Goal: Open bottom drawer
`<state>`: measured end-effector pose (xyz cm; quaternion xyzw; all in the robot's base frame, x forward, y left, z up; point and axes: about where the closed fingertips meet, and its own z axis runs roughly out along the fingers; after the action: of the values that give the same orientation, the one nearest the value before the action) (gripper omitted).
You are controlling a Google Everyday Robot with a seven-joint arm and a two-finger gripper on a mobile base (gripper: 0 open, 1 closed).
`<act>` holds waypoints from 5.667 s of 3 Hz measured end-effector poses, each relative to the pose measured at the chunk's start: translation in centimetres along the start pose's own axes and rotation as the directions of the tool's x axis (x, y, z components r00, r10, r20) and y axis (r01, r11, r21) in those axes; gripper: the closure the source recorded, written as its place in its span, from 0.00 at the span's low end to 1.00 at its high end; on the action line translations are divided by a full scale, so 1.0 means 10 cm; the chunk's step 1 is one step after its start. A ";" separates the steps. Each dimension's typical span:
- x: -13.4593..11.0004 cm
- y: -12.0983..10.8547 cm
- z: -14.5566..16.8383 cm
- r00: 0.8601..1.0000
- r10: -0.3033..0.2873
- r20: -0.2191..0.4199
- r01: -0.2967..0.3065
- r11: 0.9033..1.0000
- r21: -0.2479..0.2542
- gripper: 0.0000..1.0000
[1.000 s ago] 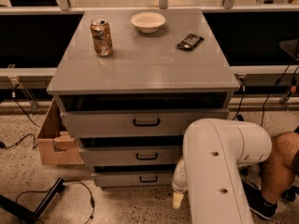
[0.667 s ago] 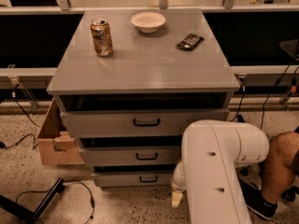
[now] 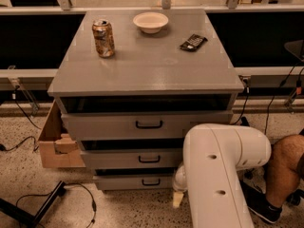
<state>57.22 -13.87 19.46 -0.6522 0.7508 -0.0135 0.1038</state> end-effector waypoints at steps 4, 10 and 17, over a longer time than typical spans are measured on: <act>0.07 -0.08 0.04 0.999 0.005 -0.054 -0.007 1.000 -0.028 0.72; 0.12 0.07 -0.04 0.994 0.053 -0.095 -0.060 0.996 -0.063 0.00; 0.30 0.69 -0.10 0.985 0.068 -0.158 -0.099 0.975 -0.196 0.00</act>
Offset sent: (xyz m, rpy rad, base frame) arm 0.0235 0.0027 -0.0136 -0.0056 0.0423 0.0030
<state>49.91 -15.93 18.90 -0.6242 0.7808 0.0187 -0.0198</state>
